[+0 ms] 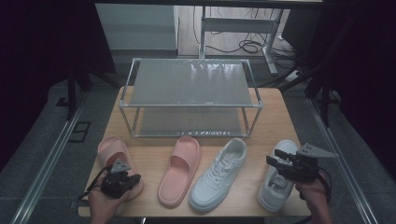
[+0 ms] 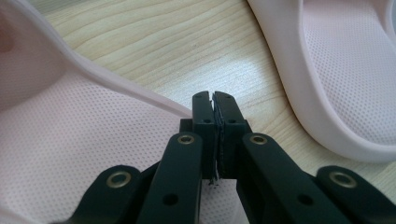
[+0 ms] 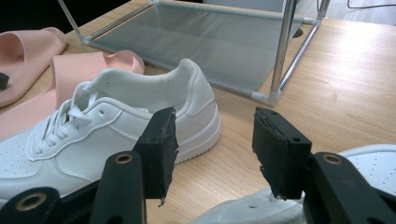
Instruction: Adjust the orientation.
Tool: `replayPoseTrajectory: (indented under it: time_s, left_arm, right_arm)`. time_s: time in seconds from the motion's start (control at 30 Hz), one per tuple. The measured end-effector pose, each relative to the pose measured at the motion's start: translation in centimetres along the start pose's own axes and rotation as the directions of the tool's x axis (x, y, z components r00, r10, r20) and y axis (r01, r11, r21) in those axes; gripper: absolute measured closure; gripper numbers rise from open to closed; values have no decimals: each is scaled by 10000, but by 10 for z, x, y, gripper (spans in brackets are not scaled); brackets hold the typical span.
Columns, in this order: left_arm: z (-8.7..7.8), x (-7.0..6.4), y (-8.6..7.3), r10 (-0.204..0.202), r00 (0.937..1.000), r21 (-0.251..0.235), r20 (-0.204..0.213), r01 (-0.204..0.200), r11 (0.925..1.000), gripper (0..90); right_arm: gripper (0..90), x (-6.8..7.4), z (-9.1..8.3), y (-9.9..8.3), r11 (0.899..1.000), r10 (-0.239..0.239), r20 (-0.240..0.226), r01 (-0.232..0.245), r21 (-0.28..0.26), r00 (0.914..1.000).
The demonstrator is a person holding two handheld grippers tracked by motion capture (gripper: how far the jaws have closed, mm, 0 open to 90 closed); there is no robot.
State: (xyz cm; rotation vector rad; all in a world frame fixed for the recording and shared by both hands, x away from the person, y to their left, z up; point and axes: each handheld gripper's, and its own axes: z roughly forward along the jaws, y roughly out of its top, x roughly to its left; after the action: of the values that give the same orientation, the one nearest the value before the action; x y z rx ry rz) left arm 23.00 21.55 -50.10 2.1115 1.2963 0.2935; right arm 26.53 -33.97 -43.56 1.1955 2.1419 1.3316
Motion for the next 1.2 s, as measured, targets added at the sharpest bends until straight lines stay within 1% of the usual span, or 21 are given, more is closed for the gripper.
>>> replayPoseTrajectory:
  time_s: [0.07, 0.1, 0.13, 0.2, 0.27, 0.3, 0.33, 0.4, 0.43, 0.47, 0.6, 0.67, 0.7, 0.83, 0.87, 1.03, 1.07, 1.2]
  left_arm:
    - [-4, 2, 0, -71, 10000, -220, -14, 71, 9997, 883]
    - [-8, 4, 1, -179, 9998, -465, 15, 180, 9988, 882]
    - [-11, 6, 1, -246, 9997, -601, 5, 246, 9979, 882]
    - [-19, 13, 2, -498, 9987, -961, -46, 491, 9942, 882]
    - [-28, 21, 4, -738, 9973, -1317, 16, 733, 9886, 882]
    - [-28, 21, 4, -738, 9973, -1317, 16, 733, 9886, 882]
    - [-36, 30, 6, -955, 9954, -1638, -121, 923, 9822, 883]
    - [-42, 42, 8, -1240, 9921, -1896, -203, 1180, 9748, 883]
    - [-42, 42, 8, -1240, 9921, -1896, -203, 1180, 9748, 884]
    - [-45, 55, 10, -1571, 9870, -2068, -351, 1466, 9673, 885]
    - [-48, 79, 12, -2086, 9761, -2269, -610, 1900, 9552, 886]
    - [-48, 89, 13, -2316, 9699, -2317, -750, 2089, 9501, 886]
    - [-48, 96, 12, -2462, 9658, -2319, -820, 2217, 9471, 887]
    - [-45, 114, 9, -2759, 9557, -2292, -1029, 2471, 9415, 889]
    - [-44, 118, 8, -2849, 9525, -2286, -1073, 2552, 9395, 890]
    - [-37, 133, 0, -3162, 9407, -2174, -1232, 2853, 9335, 890]
    - [-36, 136, -1, -3248, 9371, -2139, -1282, 2936, 9317, 890]
    - [-29, 150, -5, -3450, 9279, -1951, -1416, 3155, 9286, 892]
  right_arm:
    - [498, 0, 0, 0, 10000, 11, 0, -11, -25, 10000]
    - [499, 0, -1, 0, 10000, 12, 6, -12, -49, 10000]
    - [498, 0, -1, 0, 10000, 40, 11, -40, -54, 10000]
    - [499, -1, -1, 0, 10000, 59, 26, -59, -45, 10000]
    - [498, -1, -1, 0, 10000, 50, 37, -50, -68, 10000]
    - [498, -1, -1, 0, 10000, 50, 37, -50, -68, 10000]
    - [499, -1, -2, 0, 10000, 41, 38, -41, -57, 10000]
    - [498, -1, -2, 0, 10000, 45, 33, -45, -54, 10000]
    - [498, -1, -2, 0, 10000, 45, 33, -45, -54, 10000]
    - [499, -1, -2, 0, 10000, 48, 29, -48, -52, 10000]
    - [499, -1, -1, 0, 10000, 67, 46, -67, -66, 10000]
    - [499, -2, -1, -1, 10000, 76, 46, -75, -50, 10000]
    - [499, -2, 0, -1, 10000, 54, 43, -54, -36, 10000]
    - [499, -2, 0, -1, 10000, 45, 28, -45, -1, 10000]
    - [499, -2, 1, -1, 10000, 61, 34, -61, -19, 10000]
    - [499, -3, 2, -2, 9999, 121, 45, -121, 20, 9999]
    - [499, -2, 2, -2, 9999, 111, 42, -112, 29, 9999]
    - [499, -2, 3, -2, 9999, 66, 17, -66, 96, 10000]
